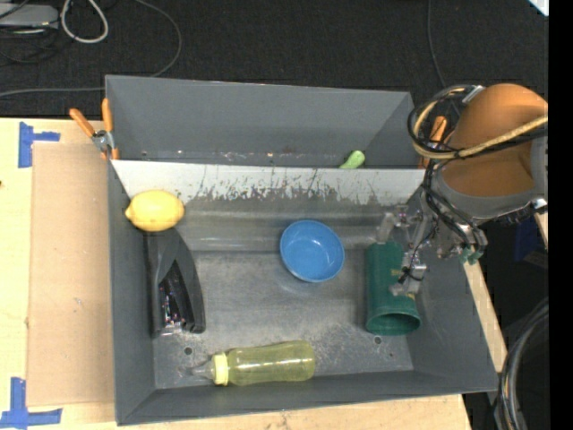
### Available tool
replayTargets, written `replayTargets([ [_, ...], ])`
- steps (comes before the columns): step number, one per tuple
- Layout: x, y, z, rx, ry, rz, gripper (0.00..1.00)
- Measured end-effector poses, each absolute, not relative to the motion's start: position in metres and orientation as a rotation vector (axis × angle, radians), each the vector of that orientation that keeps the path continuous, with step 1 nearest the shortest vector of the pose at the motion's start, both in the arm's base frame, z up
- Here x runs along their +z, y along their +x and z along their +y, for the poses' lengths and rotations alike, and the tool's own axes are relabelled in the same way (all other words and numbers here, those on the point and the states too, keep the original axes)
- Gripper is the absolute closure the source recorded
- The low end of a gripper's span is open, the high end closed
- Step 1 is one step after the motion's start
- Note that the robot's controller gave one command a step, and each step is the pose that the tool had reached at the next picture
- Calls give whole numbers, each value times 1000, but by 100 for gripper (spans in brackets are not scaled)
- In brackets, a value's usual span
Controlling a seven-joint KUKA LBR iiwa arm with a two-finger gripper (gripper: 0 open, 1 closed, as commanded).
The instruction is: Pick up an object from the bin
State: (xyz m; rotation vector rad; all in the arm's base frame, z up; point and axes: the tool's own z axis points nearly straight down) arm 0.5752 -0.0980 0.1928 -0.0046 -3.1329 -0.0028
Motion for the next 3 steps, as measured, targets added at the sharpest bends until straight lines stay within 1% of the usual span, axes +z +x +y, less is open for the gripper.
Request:
replayTargets([
  [1,197,577,-97,-1,2,-3141,0],
  [2,85,601,-35,-2,251,-3131,0],
  [3,157,611,-15,4,180,-3148,0],
])
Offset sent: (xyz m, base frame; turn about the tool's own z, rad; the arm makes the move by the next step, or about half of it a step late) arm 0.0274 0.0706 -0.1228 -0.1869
